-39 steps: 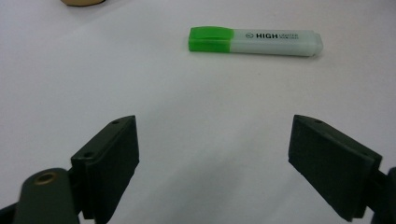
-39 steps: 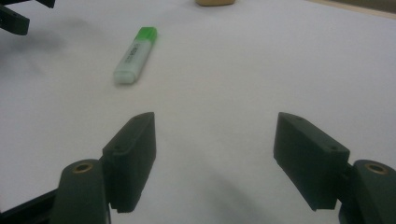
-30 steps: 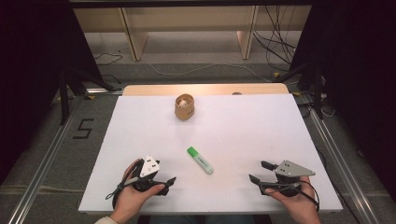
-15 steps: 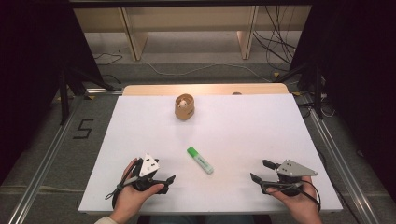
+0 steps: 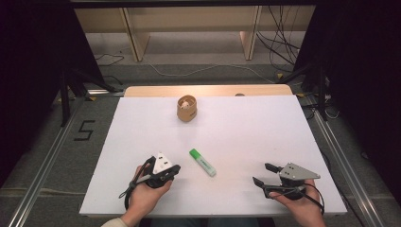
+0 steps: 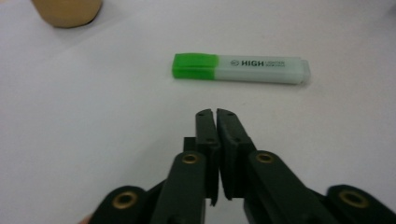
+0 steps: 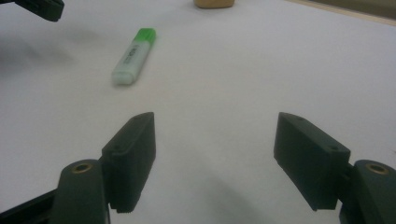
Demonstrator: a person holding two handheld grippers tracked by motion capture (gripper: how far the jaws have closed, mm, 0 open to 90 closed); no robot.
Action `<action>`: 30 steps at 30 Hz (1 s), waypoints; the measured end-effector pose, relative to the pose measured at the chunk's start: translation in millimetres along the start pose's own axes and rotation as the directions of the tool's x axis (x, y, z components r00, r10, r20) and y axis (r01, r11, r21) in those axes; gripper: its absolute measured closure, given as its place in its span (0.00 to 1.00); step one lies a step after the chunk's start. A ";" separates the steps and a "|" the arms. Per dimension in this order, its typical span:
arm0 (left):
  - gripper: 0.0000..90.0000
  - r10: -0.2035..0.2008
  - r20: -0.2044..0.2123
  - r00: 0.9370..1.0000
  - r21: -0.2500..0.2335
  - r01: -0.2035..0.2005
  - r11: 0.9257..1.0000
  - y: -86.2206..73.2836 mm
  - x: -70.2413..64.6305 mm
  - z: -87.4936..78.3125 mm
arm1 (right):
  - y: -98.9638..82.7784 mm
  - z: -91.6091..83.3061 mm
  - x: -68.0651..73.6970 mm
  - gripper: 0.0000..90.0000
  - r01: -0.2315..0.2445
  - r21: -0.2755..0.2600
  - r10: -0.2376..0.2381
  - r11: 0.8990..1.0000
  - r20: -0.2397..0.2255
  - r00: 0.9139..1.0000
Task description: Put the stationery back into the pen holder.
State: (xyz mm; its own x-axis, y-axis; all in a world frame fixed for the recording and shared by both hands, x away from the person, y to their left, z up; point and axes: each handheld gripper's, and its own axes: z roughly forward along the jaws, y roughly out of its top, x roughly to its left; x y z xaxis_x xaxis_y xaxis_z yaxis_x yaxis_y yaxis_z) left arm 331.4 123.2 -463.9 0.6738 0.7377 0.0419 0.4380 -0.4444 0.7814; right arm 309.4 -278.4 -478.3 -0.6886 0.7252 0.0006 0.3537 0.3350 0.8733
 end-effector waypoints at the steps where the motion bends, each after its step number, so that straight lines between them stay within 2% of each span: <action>1: 1.00 0.003 0.013 1.000 0.007 -0.003 1.000 3.5 -2.4 3.5 | 0.2 0.3 0.1 0.34 0.004 0.003 -0.004 1.000 0.000 1.000; 3: 1.00 0.009 0.044 0.999 0.014 -0.010 1.000 15.6 -8.8 14.7 | 0.7 1.3 0.4 0.34 0.006 0.003 -0.006 1.000 -0.001 1.000; 7: 1.00 0.016 0.059 0.998 0.015 -0.017 1.000 27.7 -16.1 27.5 | 0.7 2.9 1.2 0.34 0.006 0.006 -0.006 1.000 -0.005 1.000; 8: 1.00 0.024 0.067 0.997 0.013 -0.025 1.000 31.2 -19.0 32.7 | 0.6 3.2 1.0 0.34 0.006 0.005 -0.006 1.000 -0.005 1.000; 9: 1.00 0.048 0.077 0.996 0.024 -0.050 0.998 38.2 -25.1 43.4 | 0.5 3.5 0.7 0.34 0.004 0.003 -0.004 1.000 -0.009 1.000; 10: 1.00 0.048 0.077 0.996 0.024 -0.050 0.998 38.2 -25.1 43.4 | 0.5 3.2 0.6 0.34 0.002 0.008 -0.002 1.000 -0.007 1.000; 15: 1.00 0.067 0.097 0.993 0.050 -0.072 0.996 53.2 -38.0 70.4 | -0.1 3.4 -0.5 0.33 0.004 0.008 -0.004 1.000 -0.006 1.000; 18: 1.00 0.061 0.093 0.994 0.062 -0.067 0.996 60.5 -43.0 83.1 | -0.5 3.5 -0.6 0.33 0.006 0.010 -0.006 1.000 -0.009 1.000; 23: 1.00 0.067 0.093 0.993 0.098 -0.076 0.992 63.0 -50.9 96.0 | -0.5 2.7 -0.6 0.33 0.004 0.006 -0.004 1.000 -0.009 1.000; 25: 1.00 0.078 0.100 0.992 0.108 -0.089 0.990 62.8 -52.6 97.6 | -0.6 2.8 -0.7 0.33 0.005 0.007 -0.005 1.000 -0.010 1.000; 30: 1.00 0.082 0.093 0.992 0.126 -0.094 0.988 62.9 -54.0 101.7 | -0.4 2.8 -0.5 0.33 0.006 0.010 -0.005 1.000 -0.011 1.000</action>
State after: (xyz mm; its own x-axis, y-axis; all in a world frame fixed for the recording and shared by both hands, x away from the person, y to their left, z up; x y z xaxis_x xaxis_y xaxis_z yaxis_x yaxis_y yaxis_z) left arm 383.0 3.8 -480.3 0.7600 0.6481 0.0479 0.4443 -0.5720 0.6895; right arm 311.4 -277.2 -480.0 -0.6972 0.7169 0.0010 0.3561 0.3450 0.8684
